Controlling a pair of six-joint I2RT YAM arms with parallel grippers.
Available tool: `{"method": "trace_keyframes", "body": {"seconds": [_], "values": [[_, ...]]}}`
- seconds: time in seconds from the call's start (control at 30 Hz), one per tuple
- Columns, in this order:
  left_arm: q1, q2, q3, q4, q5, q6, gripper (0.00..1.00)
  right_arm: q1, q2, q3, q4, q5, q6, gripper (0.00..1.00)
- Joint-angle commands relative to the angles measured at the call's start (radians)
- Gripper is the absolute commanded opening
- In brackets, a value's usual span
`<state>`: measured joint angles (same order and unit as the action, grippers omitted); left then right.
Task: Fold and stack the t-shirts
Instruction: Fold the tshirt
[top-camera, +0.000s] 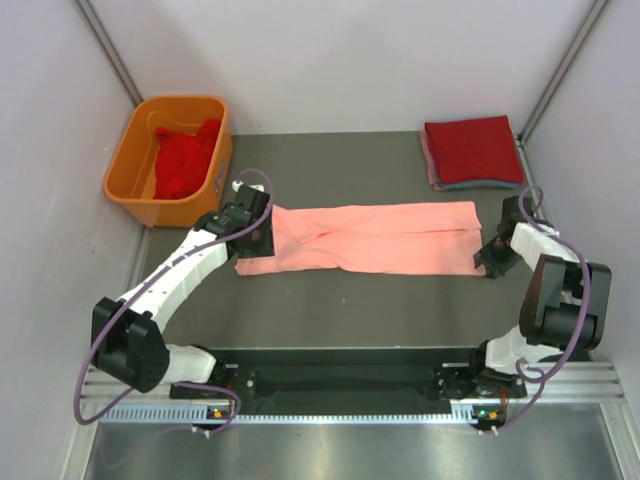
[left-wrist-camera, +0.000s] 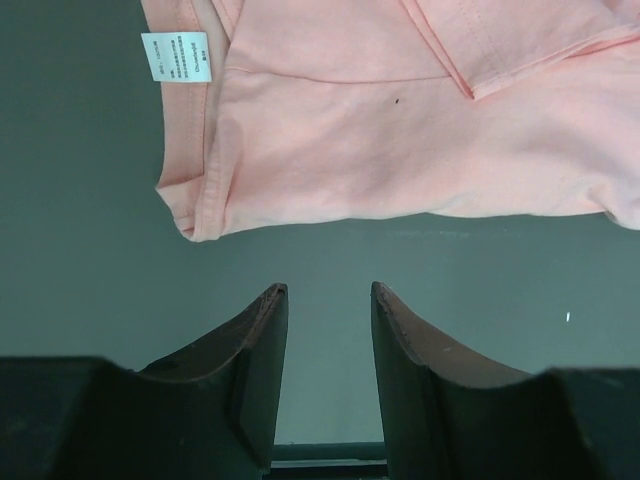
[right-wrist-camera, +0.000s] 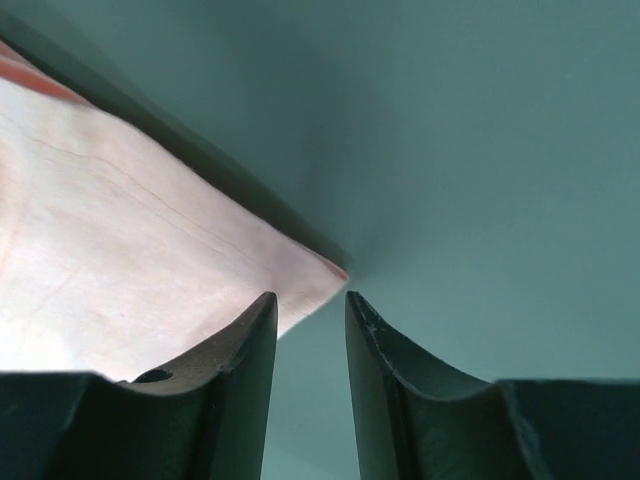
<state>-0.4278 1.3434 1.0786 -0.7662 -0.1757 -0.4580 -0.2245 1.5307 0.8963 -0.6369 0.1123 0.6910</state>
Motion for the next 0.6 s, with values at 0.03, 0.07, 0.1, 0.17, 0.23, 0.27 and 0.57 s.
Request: {"method": "trace_keyframes", "body": {"seconds": [0.03,0.07,0.1,0.17,0.23,0.27,0.57], "values": [[0.003,-0.047,-0.014,0.050,0.012,0.015,0.44,-0.006,-0.024,-0.043,-0.007,-0.025,0.051,0.35],[0.003,-0.049,-0.019,0.047,0.005,0.018,0.45,-0.006,-0.024,-0.059,0.012,-0.022,0.064,0.35],[0.003,-0.049,-0.023,0.047,0.002,0.018,0.44,-0.006,-0.017,-0.066,0.025,-0.017,0.068,0.35],[0.003,-0.050,-0.034,0.047,-0.005,0.019,0.44,-0.007,-0.007,-0.080,0.058,0.001,0.079,0.35],[0.003,-0.053,-0.042,0.047,-0.018,0.012,0.44,-0.007,0.003,-0.094,0.081,0.029,0.079,0.30],[0.003,-0.053,-0.045,0.044,-0.022,0.004,0.43,-0.007,0.002,-0.099,0.089,0.042,0.074,0.26],[0.003,-0.021,-0.172,0.100,0.062,-0.137,0.40,-0.033,-0.109,-0.105,0.077,0.187,0.013,0.00]]}}
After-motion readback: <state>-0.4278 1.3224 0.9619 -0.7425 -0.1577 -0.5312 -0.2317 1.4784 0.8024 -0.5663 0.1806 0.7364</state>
